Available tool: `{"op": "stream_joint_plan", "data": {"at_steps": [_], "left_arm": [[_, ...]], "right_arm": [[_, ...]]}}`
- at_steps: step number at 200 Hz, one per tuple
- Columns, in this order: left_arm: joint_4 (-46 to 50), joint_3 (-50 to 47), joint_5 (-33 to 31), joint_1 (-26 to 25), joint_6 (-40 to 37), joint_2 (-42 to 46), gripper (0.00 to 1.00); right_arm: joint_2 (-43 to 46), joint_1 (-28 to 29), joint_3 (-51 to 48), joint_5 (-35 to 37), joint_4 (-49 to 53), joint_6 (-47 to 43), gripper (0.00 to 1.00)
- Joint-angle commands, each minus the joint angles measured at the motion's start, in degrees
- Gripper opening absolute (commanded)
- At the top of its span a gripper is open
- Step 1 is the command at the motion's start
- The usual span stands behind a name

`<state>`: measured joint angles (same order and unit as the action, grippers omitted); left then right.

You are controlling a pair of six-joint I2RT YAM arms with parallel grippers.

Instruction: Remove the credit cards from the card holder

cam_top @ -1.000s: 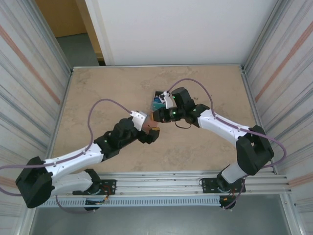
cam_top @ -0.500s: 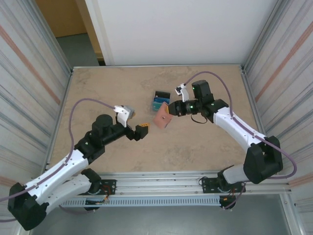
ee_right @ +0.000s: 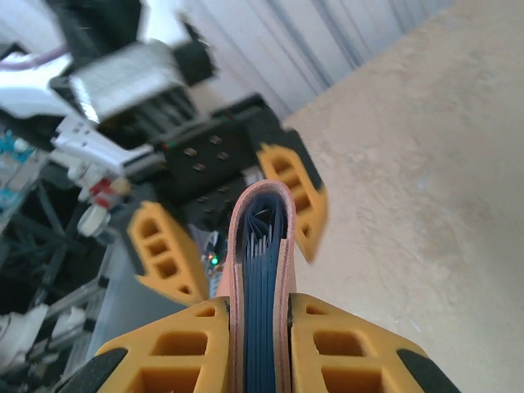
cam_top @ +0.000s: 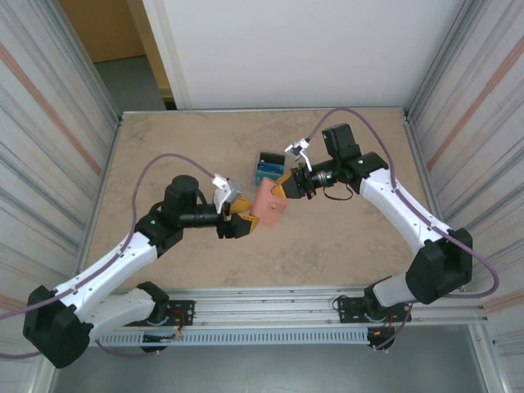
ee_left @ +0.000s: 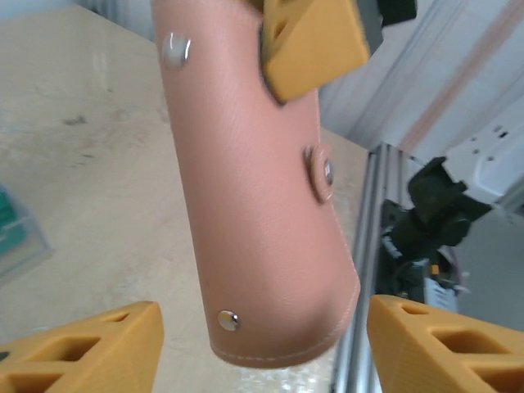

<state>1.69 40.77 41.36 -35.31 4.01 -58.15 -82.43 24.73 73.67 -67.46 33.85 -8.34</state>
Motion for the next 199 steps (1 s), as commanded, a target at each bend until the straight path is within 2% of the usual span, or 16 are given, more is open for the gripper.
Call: {"op": "stream_joint_plan", "data": {"at_steps": [1, 23, 45, 87, 106, 123, 141, 165, 199], "left_arm": [[-1.5, 1.5, 6.8, 0.0, 0.1, -1.7, 0.58], [-2.9, 1.6, 6.9, -0.7, 0.7, -2.4, 0.54], [-3.8, 1.7, 6.4, -0.8, 1.4, -2.6, 0.55], [-4.0, 2.2, 7.5, -0.8, 1.8, -1.5, 0.8], [-0.3, 2.8, 10.1, -1.1, -1.0, 0.2, 0.99], [3.0, 2.7, 7.8, -1.7, -2.9, 2.2, 0.99], [0.8, 1.2, 2.4, -1.6, -1.2, 3.9, 0.99], [-0.9, 1.4, -0.8, -1.6, -0.8, 2.7, 0.86], [-0.1, 4.3, 2.7, -1.6, -1.8, -2.4, 0.7]], "right_arm": [[-3.0, 0.2, 4.6, -5.2, 9.5, -9.4, 0.0], [-4.8, 0.6, 6.4, -4.7, 11.4, -10.6, 0.0], [-5.2, 1.7, 6.7, -2.6, 11.7, -10.7, 0.0], [-4.9, 3.1, 6.6, 1.7, 11.6, -10.2, 0.0], [-4.5, 3.1, 6.3, 4.3, 10.4, -8.8, 0.0], [-3.9, 3.1, 6.1, 5.6, 10.1, -8.5, 0.0], [-3.2, 3.3, 6.0, 5.5, 9.7, -8.4, 0.0], [-2.5, 4.1, 5.7, 5.5, 9.1, -8.3, 0.0], [-1.6, 5.2, 5.7, 6.1, 9.5, -8.4, 0.0]]}}
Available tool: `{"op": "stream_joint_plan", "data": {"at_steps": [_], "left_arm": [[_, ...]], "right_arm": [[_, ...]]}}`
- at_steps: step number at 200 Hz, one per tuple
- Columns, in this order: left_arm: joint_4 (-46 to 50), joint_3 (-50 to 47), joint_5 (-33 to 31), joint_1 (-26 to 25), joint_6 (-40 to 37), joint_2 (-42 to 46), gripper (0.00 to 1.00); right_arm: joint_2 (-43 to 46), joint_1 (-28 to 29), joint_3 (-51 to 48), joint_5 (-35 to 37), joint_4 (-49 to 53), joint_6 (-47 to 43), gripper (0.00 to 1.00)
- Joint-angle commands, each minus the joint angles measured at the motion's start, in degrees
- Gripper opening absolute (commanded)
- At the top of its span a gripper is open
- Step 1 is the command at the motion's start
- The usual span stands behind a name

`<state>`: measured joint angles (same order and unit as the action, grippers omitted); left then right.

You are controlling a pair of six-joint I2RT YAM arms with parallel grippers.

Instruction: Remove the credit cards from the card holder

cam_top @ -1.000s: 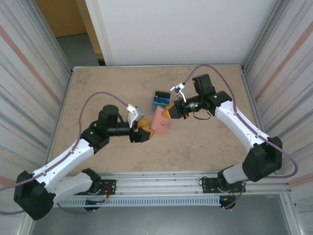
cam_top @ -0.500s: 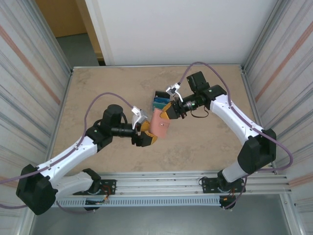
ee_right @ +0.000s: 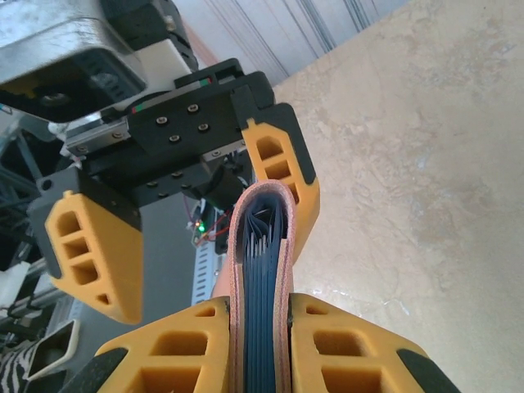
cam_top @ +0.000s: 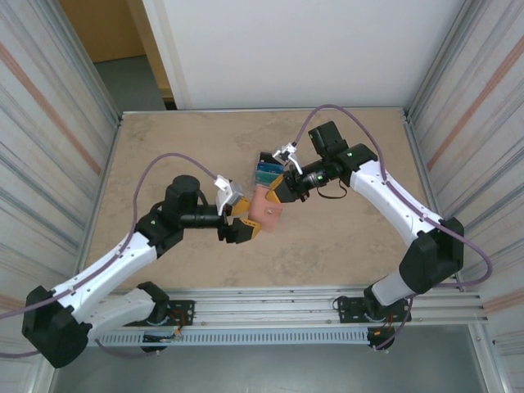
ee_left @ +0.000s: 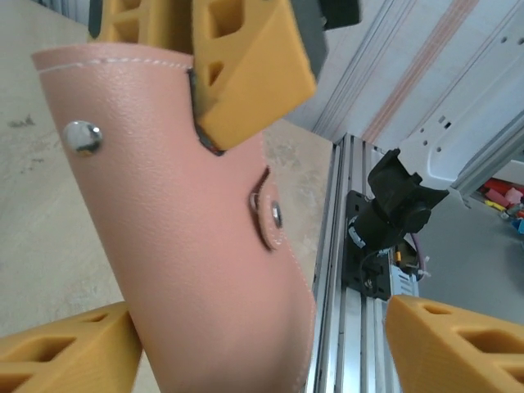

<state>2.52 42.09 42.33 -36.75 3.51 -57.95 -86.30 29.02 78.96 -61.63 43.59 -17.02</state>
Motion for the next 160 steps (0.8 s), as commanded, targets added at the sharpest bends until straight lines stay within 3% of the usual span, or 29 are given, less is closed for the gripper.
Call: {"op": "stream_joint_plan", "data": {"at_steps": [1, 41, 84, 145, 160], "left_arm": [[-0.9, 3.0, 1.8, -0.2, -1.4, -2.7, 0.69], [-2.9, 2.1, 3.7, -0.2, -0.4, -4.0, 0.43], [-2.4, 1.1, 4.3, -0.2, -0.5, -3.8, 0.42], [-3.3, 0.9, 4.0, -0.3, 0.2, -4.6, 0.18], [-3.9, 0.8, 2.3, -0.2, 1.2, -4.7, 0.14]], "right_arm": [[2.3, 0.9, 0.3, 0.3, -0.3, 0.3, 0.0], [3.1, 1.0, -0.2, -0.3, -0.4, 0.1, 0.0], [3.5, 1.0, -0.3, -0.6, -1.1, 0.2, 0.0], [3.2, 1.3, -0.4, 1.5, -2.4, 1.8, 0.0], [3.8, 1.6, -1.2, 4.6, -4.0, 4.2, 0.22]]}}
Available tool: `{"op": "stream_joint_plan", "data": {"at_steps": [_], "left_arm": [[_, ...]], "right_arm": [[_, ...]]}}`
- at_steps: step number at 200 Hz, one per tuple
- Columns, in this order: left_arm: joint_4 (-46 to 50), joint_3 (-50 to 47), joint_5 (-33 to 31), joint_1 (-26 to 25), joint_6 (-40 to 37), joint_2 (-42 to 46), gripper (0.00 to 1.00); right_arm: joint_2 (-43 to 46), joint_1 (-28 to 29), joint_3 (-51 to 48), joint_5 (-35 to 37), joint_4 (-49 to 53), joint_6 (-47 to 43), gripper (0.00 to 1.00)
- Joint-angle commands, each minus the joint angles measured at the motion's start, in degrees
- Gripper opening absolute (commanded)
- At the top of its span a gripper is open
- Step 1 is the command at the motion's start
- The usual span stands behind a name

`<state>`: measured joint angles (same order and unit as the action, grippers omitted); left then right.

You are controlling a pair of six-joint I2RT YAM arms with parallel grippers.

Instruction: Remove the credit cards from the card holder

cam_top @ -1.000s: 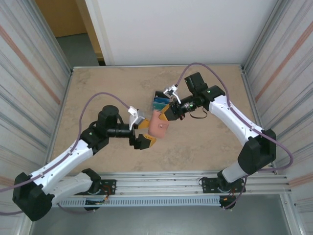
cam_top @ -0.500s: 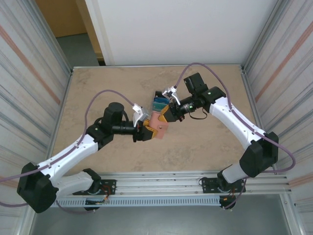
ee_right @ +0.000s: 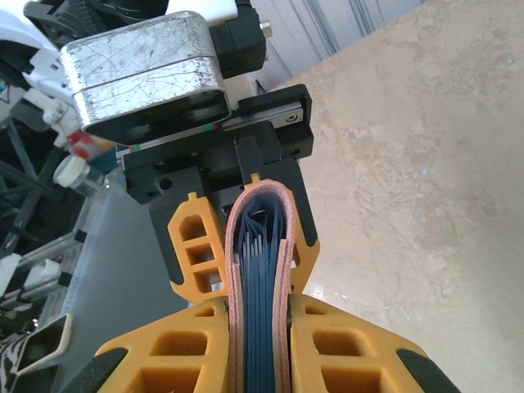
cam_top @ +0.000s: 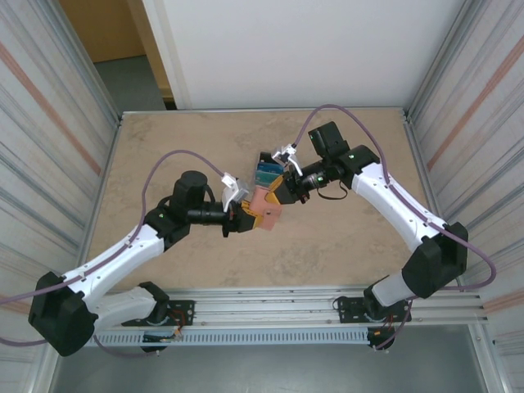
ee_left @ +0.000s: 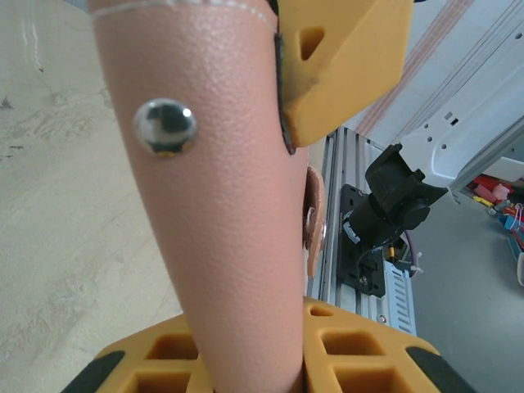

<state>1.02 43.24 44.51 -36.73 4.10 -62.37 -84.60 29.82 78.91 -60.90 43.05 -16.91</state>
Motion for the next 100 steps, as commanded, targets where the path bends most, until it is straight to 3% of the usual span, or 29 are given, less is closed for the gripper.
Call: {"op": "stream_joint_plan", "data": {"at_steps": [1, 3, 9, 24, 31, 67, 100], "left_arm": [[-2.5, -0.5, -0.1, -0.3, 0.6, -0.2, 0.14], [-2.7, -0.6, -0.4, -0.3, 0.8, -0.2, 0.14], [-3.5, -0.9, -1.6, -0.3, 1.4, 0.1, 0.12], [-6.6, -2.7, -5.8, -0.3, 4.1, 1.4, 0.04], [-8.5, -3.8, -8.1, -0.3, 5.7, 2.1, 0.02], [-18.1, -9.3, -19.9, -0.3, 15.1, 4.2, 0.0], [-22.2, -12.1, -27.0, -0.3, 19.9, 3.8, 0.0]], "right_arm": [[2.2, 0.8, -1.2, 4.2, -3.6, 4.3, 0.24], [2.3, 0.8, -1.3, 4.5, -3.8, 4.6, 0.27], [3.0, 0.8, -2.2, 6.3, -5.4, 6.5, 0.47], [4.8, 1.0, -4.7, 10.7, -9.8, 10.7, 0.55], [6.3, 1.1, -6.6, 13.9, -13.0, 13.4, 0.65], [13.2, 3.7, -14.7, 35.7, -26.5, 31.8, 0.7], [14.6, 9.8, -13.8, 57.2, -24.9, 39.7, 0.6]]}}
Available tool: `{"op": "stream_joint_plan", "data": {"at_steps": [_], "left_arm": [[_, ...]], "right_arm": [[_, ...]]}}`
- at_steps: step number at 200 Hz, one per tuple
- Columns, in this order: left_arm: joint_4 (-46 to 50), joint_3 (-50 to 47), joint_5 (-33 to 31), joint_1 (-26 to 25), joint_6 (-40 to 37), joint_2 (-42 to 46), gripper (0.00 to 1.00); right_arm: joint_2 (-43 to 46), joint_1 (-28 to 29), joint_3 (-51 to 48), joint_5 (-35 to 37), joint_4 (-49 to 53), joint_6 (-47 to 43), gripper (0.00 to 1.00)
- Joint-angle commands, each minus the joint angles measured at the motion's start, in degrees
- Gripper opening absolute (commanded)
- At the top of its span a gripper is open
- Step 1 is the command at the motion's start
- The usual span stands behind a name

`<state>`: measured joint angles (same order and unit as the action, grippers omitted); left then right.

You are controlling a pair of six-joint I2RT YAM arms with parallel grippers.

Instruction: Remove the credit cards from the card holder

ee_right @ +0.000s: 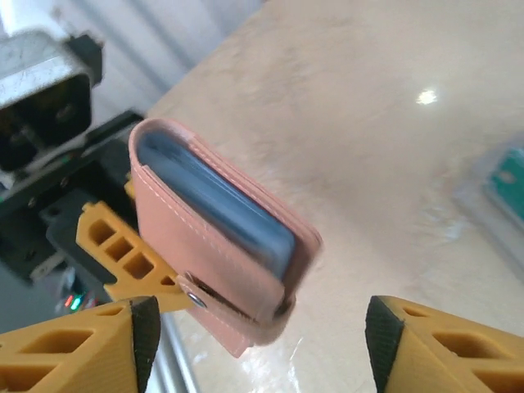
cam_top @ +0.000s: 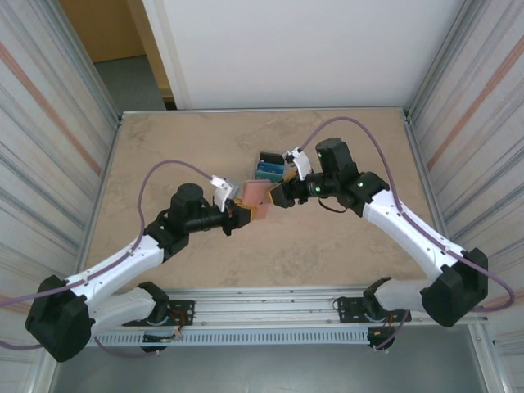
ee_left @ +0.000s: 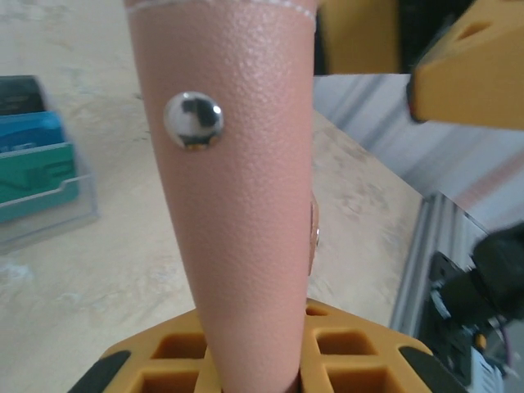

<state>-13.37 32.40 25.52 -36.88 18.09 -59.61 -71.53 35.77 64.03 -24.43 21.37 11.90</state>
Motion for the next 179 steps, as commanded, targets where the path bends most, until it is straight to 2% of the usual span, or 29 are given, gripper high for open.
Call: {"op": "stream_joint_plan", "data": {"at_steps": [1, 25, 56, 118, 179], "left_arm": [[-7.9, -1.2, -8.2, -0.1, 5.9, 1.0, 0.0], [-8.3, -1.4, -10.3, -0.1, 6.2, 0.9, 0.0], [-8.2, -1.6, -13.1, -0.2, 6.9, 1.3, 0.0], [-7.5, -1.5, -14.7, -0.1, 6.6, 0.6, 0.0], [-6.7, -0.7, -13.8, -0.1, 5.7, -0.5, 0.0]], "right_arm": [[1.5, 4.0, 1.2, 21.2, -3.1, 11.2, 0.6], [-1.9, 7.9, 4.2, 29.7, 0.7, 16.3, 0.48], [-6.8, 12.8, 7.5, 32.9, 2.0, 20.1, 0.39], [-10.3, 16.0, 9.1, 30.3, -1.8, 24.0, 0.38], [-11.8, 16.3, 10.3, 27.5, -3.2, 24.0, 0.38]]}}
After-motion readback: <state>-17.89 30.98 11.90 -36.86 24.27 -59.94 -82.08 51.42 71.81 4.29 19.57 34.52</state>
